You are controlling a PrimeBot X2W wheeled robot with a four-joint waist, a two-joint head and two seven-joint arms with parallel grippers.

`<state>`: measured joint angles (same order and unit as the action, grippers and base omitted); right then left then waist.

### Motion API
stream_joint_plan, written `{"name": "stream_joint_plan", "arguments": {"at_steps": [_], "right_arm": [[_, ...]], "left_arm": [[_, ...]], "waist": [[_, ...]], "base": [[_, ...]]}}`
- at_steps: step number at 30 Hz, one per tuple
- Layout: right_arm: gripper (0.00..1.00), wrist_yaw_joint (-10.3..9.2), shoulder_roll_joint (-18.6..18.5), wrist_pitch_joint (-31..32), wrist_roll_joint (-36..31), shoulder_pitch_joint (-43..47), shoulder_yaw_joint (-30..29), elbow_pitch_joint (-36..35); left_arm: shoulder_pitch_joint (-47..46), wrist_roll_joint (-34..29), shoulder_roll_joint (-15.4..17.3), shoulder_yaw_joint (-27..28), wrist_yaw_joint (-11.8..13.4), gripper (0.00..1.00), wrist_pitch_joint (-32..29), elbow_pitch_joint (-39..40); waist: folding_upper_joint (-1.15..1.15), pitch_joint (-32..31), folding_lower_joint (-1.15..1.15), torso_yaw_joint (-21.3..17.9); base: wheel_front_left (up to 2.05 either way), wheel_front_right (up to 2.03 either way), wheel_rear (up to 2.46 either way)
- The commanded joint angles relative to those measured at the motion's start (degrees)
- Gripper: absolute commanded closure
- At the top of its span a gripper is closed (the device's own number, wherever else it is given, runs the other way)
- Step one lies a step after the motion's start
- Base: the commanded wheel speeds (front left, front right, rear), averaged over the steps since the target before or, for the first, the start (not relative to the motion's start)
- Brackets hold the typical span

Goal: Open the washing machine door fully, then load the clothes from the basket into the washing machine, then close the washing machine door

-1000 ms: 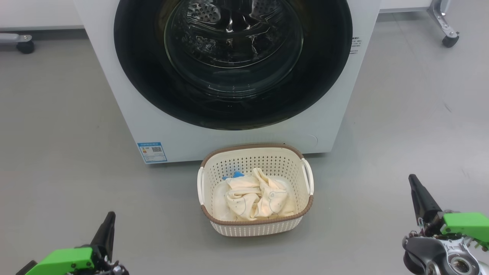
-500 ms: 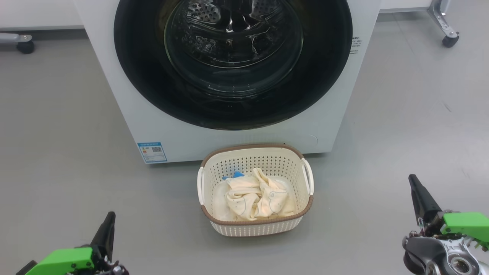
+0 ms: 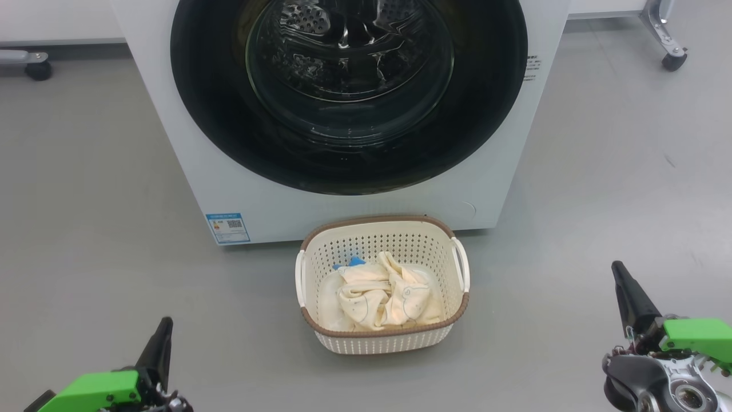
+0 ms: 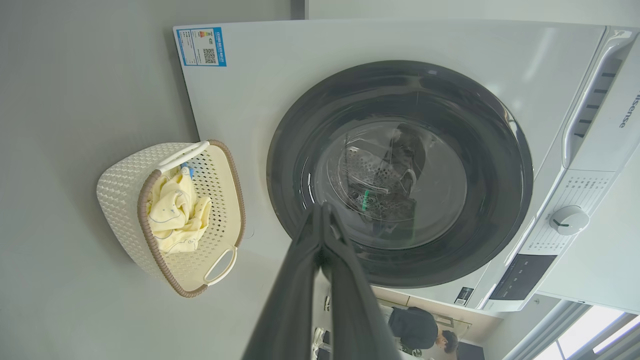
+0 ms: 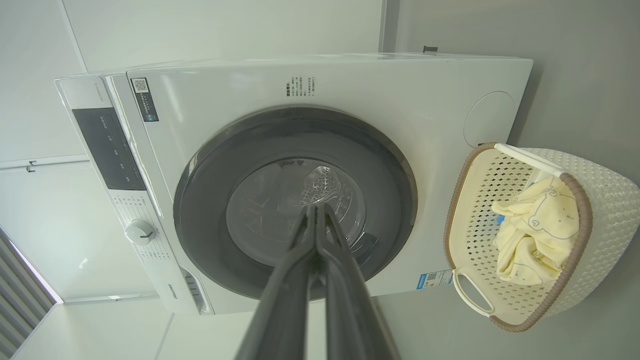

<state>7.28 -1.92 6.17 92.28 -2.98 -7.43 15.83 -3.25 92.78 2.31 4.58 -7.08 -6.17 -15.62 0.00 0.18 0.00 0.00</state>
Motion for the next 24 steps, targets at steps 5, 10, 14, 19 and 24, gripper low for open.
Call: {"name": "stream_joint_plan", "arguments": {"at_steps": [5, 10, 14, 19, 24], "right_arm": [[1.00, 0.21, -0.96, 0.31, -0.10, -3.20, 0.93, -1.80], [0.00, 0.00, 0.00, 0.00, 0.00, 0.00, 0.00, 0.00], [0.00, 0.00, 0.66, -0.08, -0.04, 1.53, 0.29, 2.59], [0.00, 0.01, 0.57, -0.63, -0.22, 1.45, 0.12, 1.72], [0.00, 0.02, 0.47, -1.21, -0.45, 1.38, 0.05, 0.95]], "left_arm": [[-2.94, -0.61, 0.56, 1.94, -0.41, 1.00, -0.32, 1.59], [0.00, 0.00, 0.00, 0.00, 0.00, 0.00, 0.00, 0.00], [1.18, 0.06, -0.49, -0.33, 0.06, 0.00, 0.08, -2.63], [0.70, 0.00, -0.45, -0.93, 0.04, 0.00, 0.58, -2.21], [0.23, 0.02, -0.40, -1.54, 0.03, 0.00, 1.10, -1.73]], "waist": [[0.00, 0.00, 0.00, 0.00], [0.00, 0.00, 0.00, 0.00], [0.00, 0.00, 0.00, -0.01], [0.00, 0.04, 0.00, 0.00], [0.00, 0.08, 0.00, 0.03]], "base": [[0.00, 0.00, 0.00], [0.00, 0.00, 0.00], [0.00, 0.00, 0.00], [0.00, 0.00, 0.00], [0.00, 0.00, 0.00]]}}
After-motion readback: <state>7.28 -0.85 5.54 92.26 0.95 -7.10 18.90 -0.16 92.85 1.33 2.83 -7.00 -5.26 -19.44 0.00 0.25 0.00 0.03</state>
